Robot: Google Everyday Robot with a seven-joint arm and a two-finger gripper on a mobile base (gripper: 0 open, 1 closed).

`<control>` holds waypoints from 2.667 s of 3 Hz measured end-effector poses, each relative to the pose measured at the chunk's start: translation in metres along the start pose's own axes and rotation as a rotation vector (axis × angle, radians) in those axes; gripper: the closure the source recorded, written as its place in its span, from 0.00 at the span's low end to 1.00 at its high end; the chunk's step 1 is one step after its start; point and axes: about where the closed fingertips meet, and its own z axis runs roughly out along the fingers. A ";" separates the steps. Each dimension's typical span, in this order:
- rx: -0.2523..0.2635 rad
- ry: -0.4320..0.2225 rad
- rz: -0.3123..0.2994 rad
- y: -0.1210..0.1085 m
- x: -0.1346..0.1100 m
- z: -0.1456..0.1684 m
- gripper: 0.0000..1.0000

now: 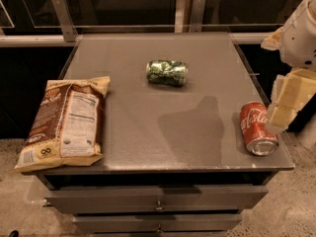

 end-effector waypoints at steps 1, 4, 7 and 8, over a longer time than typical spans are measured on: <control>0.008 -0.002 0.005 0.000 -0.001 0.001 0.00; 0.008 0.152 0.189 0.004 0.023 0.075 0.00; -0.052 0.264 0.355 0.012 0.060 0.138 0.18; -0.019 0.260 0.355 0.007 0.055 0.124 0.43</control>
Offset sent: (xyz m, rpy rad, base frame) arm 0.0136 -0.0043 -0.0430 -0.0470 0.0099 -0.1167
